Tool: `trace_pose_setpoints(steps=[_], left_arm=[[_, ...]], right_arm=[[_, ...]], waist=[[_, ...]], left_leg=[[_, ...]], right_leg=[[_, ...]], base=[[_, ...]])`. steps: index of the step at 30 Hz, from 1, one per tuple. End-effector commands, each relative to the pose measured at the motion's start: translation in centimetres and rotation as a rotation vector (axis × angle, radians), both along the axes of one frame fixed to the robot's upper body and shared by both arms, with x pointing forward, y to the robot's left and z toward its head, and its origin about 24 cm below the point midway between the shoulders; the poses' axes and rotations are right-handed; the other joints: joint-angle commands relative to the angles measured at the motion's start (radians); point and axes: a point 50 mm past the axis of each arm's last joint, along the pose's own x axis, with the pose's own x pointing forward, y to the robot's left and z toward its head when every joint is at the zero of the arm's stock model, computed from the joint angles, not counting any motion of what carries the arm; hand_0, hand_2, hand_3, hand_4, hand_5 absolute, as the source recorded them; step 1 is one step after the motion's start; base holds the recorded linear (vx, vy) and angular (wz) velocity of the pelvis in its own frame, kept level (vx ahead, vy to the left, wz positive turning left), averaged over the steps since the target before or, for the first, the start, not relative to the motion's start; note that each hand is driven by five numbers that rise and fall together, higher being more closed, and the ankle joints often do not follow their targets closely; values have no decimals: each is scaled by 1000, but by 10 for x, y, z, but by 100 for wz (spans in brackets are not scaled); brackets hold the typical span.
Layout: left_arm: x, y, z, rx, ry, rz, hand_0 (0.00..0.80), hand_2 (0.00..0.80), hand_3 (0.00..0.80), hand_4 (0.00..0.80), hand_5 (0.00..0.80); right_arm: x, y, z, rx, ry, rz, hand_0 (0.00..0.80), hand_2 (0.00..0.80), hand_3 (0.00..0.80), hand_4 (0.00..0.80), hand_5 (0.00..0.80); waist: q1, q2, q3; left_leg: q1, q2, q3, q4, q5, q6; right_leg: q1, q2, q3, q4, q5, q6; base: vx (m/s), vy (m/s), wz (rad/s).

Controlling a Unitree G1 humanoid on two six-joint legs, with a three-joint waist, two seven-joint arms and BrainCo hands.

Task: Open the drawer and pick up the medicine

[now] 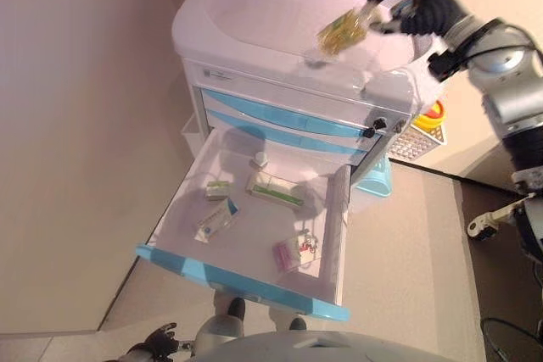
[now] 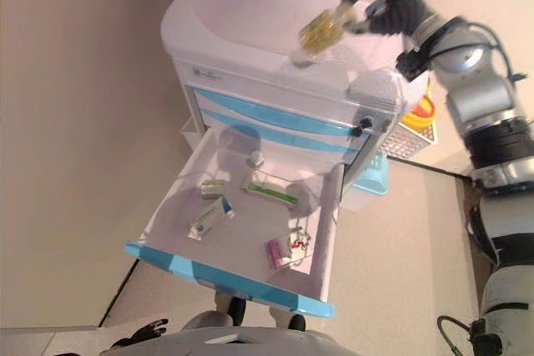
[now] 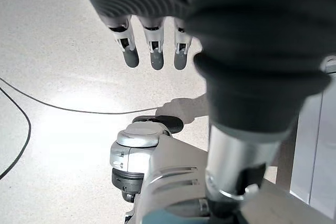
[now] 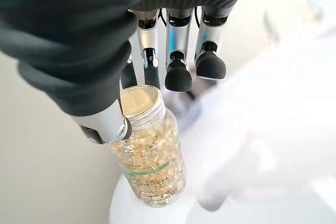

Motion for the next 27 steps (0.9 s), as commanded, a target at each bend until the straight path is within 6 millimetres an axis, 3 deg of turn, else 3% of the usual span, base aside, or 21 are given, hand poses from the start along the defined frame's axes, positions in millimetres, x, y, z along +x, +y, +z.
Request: trace_pose_setpoints(steps=[1, 8, 16, 27], left_arm=[[6, 4, 1, 21, 16, -10, 0, 0, 0, 0, 0], [-1, 8, 1, 30, 35, -7, 0, 0, 0, 0, 0], [-1, 13, 3, 47, 17, -14, 0, 0, 0, 0, 0], [28, 21, 14, 68, -103, -36, 0, 0, 0, 0, 0]], right_arm=[[-14, -14, 62, 44, -205, -101, 800, 800, 800, 800, 800], [-12, -37, 81, -20, -196, -305, 800, 800, 800, 800, 800], [-10, -61, 82, -198, -125, -518, 800, 800, 800, 800, 800], [-13, -79, 85, -349, -77, -721, 800, 800, 800, 800, 800]], waist=[[34, -56, -69], [62, -66, -63], [103, -73, -33], [149, -87, 66]], left_leg=[[9, -21, -28, 1, -108, -10], [5, -27, -49, 2, -105, -11], [-20, -37, -90, 8, -96, -5], [-101, -40, -143, 18, -80, 4]], right_leg=[[-12, -21, 3, 25, 21, 54], [-9, -23, -15, 25, 21, 55], [-22, -24, -35, 30, 20, 52], [-89, -20, -47, 39, 28, 51]], base=[[52, 9, 2], [62, 10, 3], [46, 3, 13], [-32, -25, 18]])
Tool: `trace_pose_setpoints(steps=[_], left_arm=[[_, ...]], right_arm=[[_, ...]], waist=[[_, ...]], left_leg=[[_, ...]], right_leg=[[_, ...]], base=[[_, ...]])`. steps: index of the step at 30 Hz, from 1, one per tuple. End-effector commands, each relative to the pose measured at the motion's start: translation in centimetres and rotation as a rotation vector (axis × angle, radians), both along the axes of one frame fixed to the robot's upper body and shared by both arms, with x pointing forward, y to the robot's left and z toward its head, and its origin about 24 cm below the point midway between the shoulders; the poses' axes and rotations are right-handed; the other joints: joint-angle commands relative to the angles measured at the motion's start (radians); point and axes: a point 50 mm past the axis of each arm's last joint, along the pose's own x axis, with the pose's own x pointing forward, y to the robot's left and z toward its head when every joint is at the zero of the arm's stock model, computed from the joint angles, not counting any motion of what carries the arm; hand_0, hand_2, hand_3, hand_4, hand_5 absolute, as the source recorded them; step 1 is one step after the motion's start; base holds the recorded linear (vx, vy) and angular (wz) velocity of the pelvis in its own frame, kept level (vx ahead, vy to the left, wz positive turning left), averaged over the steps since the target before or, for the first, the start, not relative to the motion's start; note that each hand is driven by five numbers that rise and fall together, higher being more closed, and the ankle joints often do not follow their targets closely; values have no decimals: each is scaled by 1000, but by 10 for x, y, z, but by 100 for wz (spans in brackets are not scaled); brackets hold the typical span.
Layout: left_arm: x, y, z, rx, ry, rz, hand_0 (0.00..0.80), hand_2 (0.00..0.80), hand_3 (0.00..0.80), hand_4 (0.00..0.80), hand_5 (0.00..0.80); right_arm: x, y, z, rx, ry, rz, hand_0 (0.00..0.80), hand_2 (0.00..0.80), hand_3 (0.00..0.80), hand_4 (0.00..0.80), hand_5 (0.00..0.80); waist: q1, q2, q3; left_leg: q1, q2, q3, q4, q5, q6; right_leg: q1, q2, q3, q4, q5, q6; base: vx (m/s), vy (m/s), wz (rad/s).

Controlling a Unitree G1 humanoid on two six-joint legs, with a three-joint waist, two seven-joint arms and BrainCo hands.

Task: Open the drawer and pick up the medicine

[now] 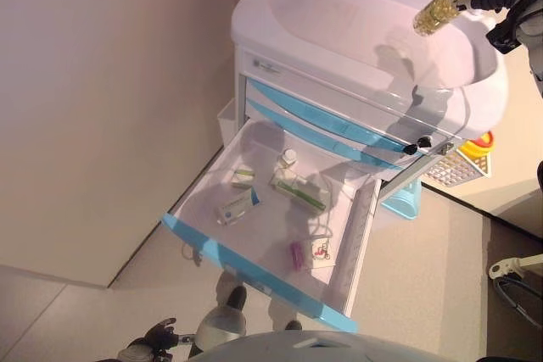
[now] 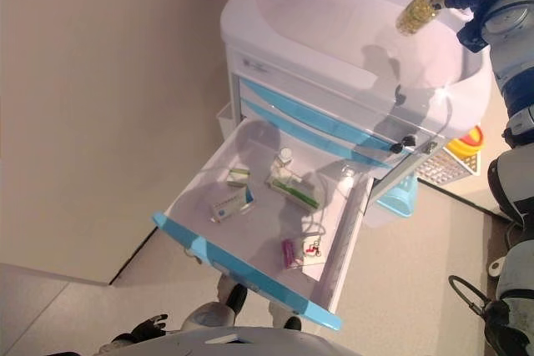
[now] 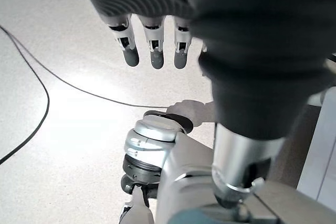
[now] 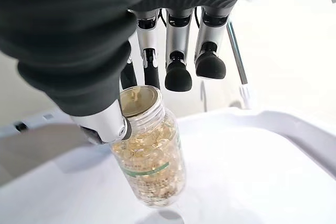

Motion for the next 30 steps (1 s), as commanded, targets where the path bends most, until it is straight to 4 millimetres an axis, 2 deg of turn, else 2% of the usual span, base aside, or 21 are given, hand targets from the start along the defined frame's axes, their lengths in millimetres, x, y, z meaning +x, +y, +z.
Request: trace_pose_setpoints(steps=[1, 14, 15, 17, 30], left_arm=[[17, 18, 11, 50, -69, -9, 0, 0, 0, 0, 0], [22, 25, 17, 60, -116, -2, 0, 0, 0, 0, 0], [22, 25, 17, 60, -118, -2, 0, 0, 0, 0, 0], [21, 25, 17, 59, -120, -4, 0, 0, 0, 0, 0], [15, 27, 16, 60, -100, -7, 0, 0, 0, 0, 0]], right_arm=[[-27, -1, 78, -124, -195, -65, 800, 800, 800, 800, 800], [-28, -9, 74, -147, -88, -90, 800, 800, 800, 800, 800], [-28, -9, 74, -146, -83, -90, 634, 634, 634, 634, 634], [-28, -11, 71, -157, -75, -95, 0, 0, 0, 0, 0], [-32, -18, 71, -175, -75, -114, 0, 0, 0, 0, 0]], waist=[[33, -49, 59], [38, -49, 92], [37, -49, 92], [37, -47, 93], [30, -41, 76]], left_leg=[[6, -33, -35, 18, -119, 14], [-8, -31, -37, 15, -110, 15], [-7, -31, -36, 14, -110, 15], [-4, -30, -32, 14, -110, 15], [15, -26, -16, 8, -112, 13]], right_leg=[[-26, -24, 38, 39, 34, 45], [-45, -26, 30, 48, 38, 48], [-45, -26, 30, 48, 38, 49], [-44, -27, 28, 49, 39, 49], [-32, -31, 24, 49, 40, 57]], base=[[-28, -34, 5], [8, 2, 7], [0, 0, 0], [0, 0, 0], [0, 0, 0]])
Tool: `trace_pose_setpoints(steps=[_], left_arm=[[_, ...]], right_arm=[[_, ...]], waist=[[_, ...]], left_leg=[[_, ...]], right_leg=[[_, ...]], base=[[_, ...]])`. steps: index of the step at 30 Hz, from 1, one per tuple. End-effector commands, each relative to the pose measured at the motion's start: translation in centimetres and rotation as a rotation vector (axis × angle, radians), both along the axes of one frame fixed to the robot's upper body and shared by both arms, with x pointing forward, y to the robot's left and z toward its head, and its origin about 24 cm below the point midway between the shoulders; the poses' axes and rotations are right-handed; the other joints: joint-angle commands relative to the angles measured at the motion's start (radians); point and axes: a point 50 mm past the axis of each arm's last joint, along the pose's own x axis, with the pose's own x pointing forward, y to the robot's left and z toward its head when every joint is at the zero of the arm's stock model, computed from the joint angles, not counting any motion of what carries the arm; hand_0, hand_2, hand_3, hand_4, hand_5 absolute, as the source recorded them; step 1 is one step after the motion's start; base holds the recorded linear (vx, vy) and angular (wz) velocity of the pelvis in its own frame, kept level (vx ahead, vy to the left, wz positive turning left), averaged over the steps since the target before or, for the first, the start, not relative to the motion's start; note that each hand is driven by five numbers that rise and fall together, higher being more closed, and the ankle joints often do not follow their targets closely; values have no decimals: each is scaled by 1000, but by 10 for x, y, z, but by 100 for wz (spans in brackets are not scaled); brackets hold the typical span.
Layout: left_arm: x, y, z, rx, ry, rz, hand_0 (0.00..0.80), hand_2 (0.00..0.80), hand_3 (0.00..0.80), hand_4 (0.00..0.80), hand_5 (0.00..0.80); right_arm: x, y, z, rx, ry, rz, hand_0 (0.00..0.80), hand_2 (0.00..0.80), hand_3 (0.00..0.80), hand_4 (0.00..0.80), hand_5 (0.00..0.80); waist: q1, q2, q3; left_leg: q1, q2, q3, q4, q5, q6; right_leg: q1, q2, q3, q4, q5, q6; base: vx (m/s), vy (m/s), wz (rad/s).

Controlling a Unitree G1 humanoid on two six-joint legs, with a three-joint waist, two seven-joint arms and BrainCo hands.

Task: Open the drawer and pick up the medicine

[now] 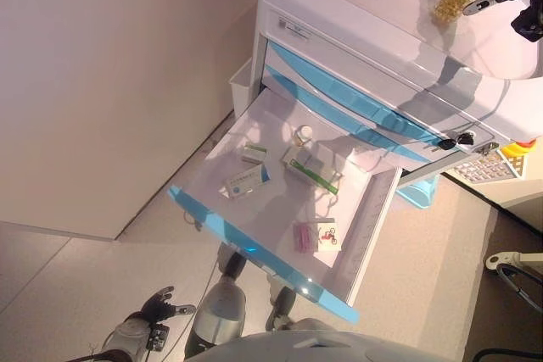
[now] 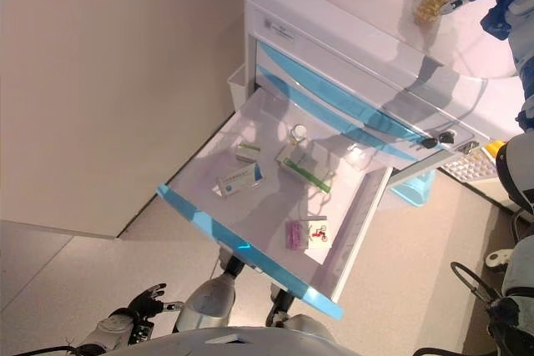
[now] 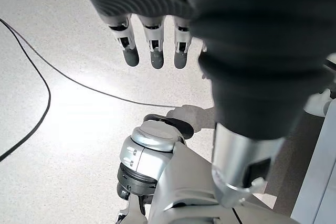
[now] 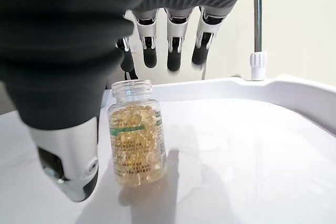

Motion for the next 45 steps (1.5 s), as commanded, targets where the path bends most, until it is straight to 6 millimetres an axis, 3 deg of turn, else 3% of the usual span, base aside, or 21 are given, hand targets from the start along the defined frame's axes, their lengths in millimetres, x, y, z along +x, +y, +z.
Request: trace_pose_setpoints(steps=[1, 14, 20, 27, 31, 35, 41, 45], left_arm=[[-22, 17, 2, 33, 34, 19, 0, 0, 0, 0, 0], [-27, 17, 0, 37, 74, -15, 0, 0, 0, 0, 0], [-32, 15, -3, 40, 123, -51, 0, 0, 0, 0, 0], [-31, 4, -8, 15, 164, -115, 0, 0, 0, 0, 0], [-26, -5, -10, -10, 160, -118, 0, 0, 0, 0, 0], [-23, -10, -12, -22, 156, -112, 0, 0, 0, 0, 0], [-20, -28, -17, -56, 142, -98, 0, 0, 0, 0, 0], [-22, -40, -21, -73, 142, -98, 0, 0, 0, 0, 0]], right_arm=[[-25, -13, 47, -122, -125, -56, 0, 0, 0, 0, 0], [-32, -16, 55, -52, -282, -29, 0, 0, 0, 0, 0], [-32, -18, 42, 32, -342, 56, 0, 0, 0, 0, 0], [-35, -4, 14, 165, -482, 245, 0, 0, 0, 0, 0], [-43, -2, -24, 237, -522, 327, 0, 0, 0, 0, 0], [-57, -3, -78, 393, -557, 339, 0, 0, 0, 0, 0], [-82, 4, -188, 686, -554, 202, 0, 0, 0, 0, 0], [-107, 4, -270, 830, -406, 18, 0, 0, 0, 0, 0]], waist=[[7, -23, -29], [-12, -22, -60], [-47, -10, -86], [-132, 33, -120], [-195, 59, -129], [-246, 72, -135], [-321, 96, -139], [-349, 109, -143]], left_leg=[[47, -24, 8, 7, -125, 15], [66, -19, 34, 4, -137, 14], [85, -18, 67, 7, -154, 20], [118, -18, 125, 23, -180, 30], [132, -18, 160, 34, -199, 36], [145, -14, 192, 37, -210, 38], [167, -3, 248, 29, -224, 37], [176, 2, 270, 13, -222, 35]], right_leg=[[-14, -35, 18, 48, 38, 60], [-5, -32, 32, 39, 43, 69], [-2, -33, 59, 44, 42, 73], [-5, -37, 127, 65, 34, 75], [-9, -35, 175, 73, 30, 74], [-13, -30, 215, 75, 30, 74], [-17, -23, 264, 71, 30, 71], [-18, -19, 279, 62, 33, 73]], base=[[0, 0, 0], [-11, -19, -4], [-39, -20, -16], [-47, -3, -31], [-63, -10, -37], [-45, -26, -38], [-38, -25, -41], [-20, -17, -24]])
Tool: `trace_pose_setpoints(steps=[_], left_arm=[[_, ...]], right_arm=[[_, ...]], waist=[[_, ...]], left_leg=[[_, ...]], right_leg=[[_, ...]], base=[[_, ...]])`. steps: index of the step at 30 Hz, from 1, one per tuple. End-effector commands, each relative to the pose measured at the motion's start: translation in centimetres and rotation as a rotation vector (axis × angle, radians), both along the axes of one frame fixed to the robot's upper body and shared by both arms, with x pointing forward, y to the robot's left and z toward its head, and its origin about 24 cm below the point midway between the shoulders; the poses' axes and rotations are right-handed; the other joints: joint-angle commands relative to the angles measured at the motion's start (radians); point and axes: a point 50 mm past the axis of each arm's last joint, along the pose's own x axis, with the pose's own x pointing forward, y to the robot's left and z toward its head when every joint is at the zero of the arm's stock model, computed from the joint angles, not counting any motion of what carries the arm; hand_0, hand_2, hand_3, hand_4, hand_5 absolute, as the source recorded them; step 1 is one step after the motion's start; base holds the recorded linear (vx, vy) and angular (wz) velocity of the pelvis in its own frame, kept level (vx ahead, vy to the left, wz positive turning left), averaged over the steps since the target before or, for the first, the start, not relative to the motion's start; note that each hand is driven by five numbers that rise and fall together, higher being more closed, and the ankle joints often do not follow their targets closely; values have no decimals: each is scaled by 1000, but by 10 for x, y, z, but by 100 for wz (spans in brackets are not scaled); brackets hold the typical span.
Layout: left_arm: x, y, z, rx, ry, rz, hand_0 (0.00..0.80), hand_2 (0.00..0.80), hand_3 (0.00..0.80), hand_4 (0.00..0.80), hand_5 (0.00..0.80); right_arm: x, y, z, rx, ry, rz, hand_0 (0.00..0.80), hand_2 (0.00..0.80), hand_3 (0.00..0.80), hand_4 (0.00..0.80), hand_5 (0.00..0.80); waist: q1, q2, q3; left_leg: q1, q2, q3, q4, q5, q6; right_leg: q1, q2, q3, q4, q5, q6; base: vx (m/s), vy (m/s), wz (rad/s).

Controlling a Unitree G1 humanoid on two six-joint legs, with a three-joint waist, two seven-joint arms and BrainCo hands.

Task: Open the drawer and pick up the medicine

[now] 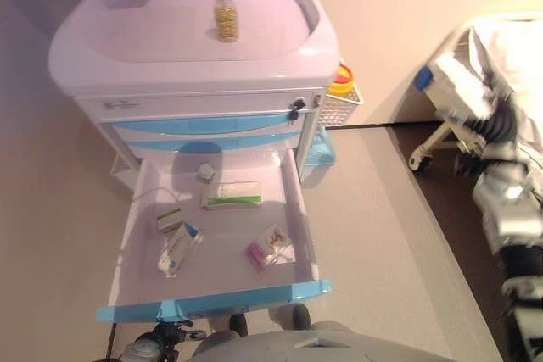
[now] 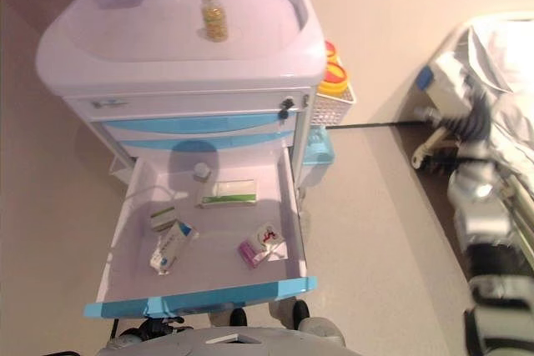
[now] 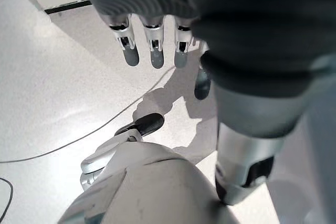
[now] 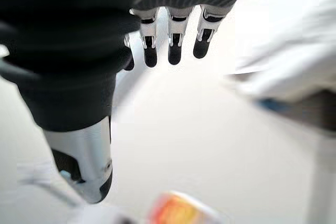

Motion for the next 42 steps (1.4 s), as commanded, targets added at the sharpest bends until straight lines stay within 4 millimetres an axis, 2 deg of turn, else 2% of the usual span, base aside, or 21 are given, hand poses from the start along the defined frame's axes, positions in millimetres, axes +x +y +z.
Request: trace_pose_setpoints(steps=[1, 5, 6, 9, 12, 15, 19, 23, 26, 31, 35, 38, 40, 42], left_arm=[[9, -12, -2, -8, -7, -50, 0, 0, 0, 0, 0], [8, -15, -4, -15, -2, -45, 0, 0, 0, 0, 0], [7, -16, -4, -15, 1, -45, 0, 0, 0, 0, 0], [5, -16, -5, -12, 7, -42, 0, 0, 0, 0, 0], [4, -15, -5, -9, 6, -38, 0, 0, 0, 0, 0], [7, -16, -5, -8, -10, -44, 0, 0, 0, 0, 0], [23, -19, -1, -11, -81, -66, 0, 0, 0, 0, 0], [68, -27, 15, 1, -268, -135, 0, 0, 0, 0, 0], [107, -32, 34, 45, -422, -219, 0, 0, 0, 0, 0], [151, -40, 68, 121, -610, -374, 0, 0, 0, 0, 0], [181, -31, 102, 186, -733, -417, 0, 0, 0, 0, 0], [201, -17, 132, 243, -796, -437, 0, 0, 0, 0, 0], [219, 2, 162, 299, -853, -438, 0, 0, 0, 0, 0], [230, 13, 185, 338, -888, -429, 0, 0, 0, 0, 0]], right_arm=[[0, 5, -6, 27, -62, -28, 0, 0, 0, 0, 0], [-27, 12, -75, 87, 211, -59, 0, 0, 0, 0, 0], [-40, 17, -99, 110, 310, -69, 0, 0, 0, 0, 0], [-70, 31, -144, 129, 530, -41, 0, 0, 0, 0, 0], [-97, 46, -174, 143, 696, 15, 0, 0, 0, 0, 0], [-114, 62, -192, 160, 805, 92, 0, 0, 0, 0, 0], [-114, 75, -197, 158, 820, 122, 0, 0, 0, 0, 0], [-84, 81, -183, 89, 732, 193, 0, 0, 0, 0, 0], [-57, 82, -167, 19, 652, 230, 0, 0, 0, 0, 0], [-36, 68, -147, -25, 574, 194, 0, 0, 0, 0, 0], [-29, 63, -136, -75, 534, 202, 0, 0, 0, 0, 0], [-28, 60, -131, -113, 527, 225, 0, 0, 0, 0, 0], [-28, 61, -127, -133, 522, 253, 0, 0, 0, 0, 0], [-29, 59, -125, -118, 517, 252, 0, 0, 0, 0, 0]], waist=[[11, -2, -15], [-3, 4, -13], [-4, 5, -11], [-1, 8, -4], [4, 11, 10], [11, 16, 33], [19, 30, 82], [21, 51, 193], [24, 64, 266], [15, 83, 325], [-1, 92, 353], [-15, 93, 365], [-32, 92, 377], [-45, 89, 382]], left_leg=[[18, -21, -26, 18, -133, 14], [20, -18, -9, 16, -133, 14], [20, -18, -8, 16, -133, 15], [19, -18, -11, 16, -131, 18], [12, -19, -21, 21, -129, 23], [-6, -21, -35, 34, -126, 29], [-68, -25, -55, 76, -119, 37], [-187, -29, -60, 154, -103, 40], [-283, -26, -57, 219, -87, 35], [-386, -37, -49, 321, -94, 29], [-438, -43, -31, 389, -115, 31], [-474, -43, -12, 428, -127, 32], [-504, -41, 6, 460, -138, 34], [-518, -39, 18, 472, -142, 36]], right_leg=[[-31, -18, -1, 60, -7, 64], [-36, -16, 3, 64, -7, 63], [-36, -17, 1, 64, -7, 63], [-35, -17, -3, 68, -8, 62], [-42, -17, -9, 83, -14, 58], [-58, -17, -18, 110, -24, 53], [-117, -16, -28, 175, -44, 40], [-221, -14, -42, 262, -65, 20], [-300, -9, -56, 330, -81, 3], [-393, -10, -63, 396, -92, -16], [-447, -16, -56, 434, -93, -25], [-482, -17, -42, 448, -88, -26], [-516, -14, -24, 461, -85, -26], [-534, -10, -10, 464, -80, -25]], base=[[-18, -6, -12], [-5, -2, -8], [0, 0, 0], [0, 0, 0], [10, -3, -1], [0, 0, 0], [-75, 30, 3], [-246, 62, 13], [-204, 49, 11], [-73, 74, 4], [-12, 91, -4], [4, 63, -7], [-1, 59, -17], [4, 47, -12]])
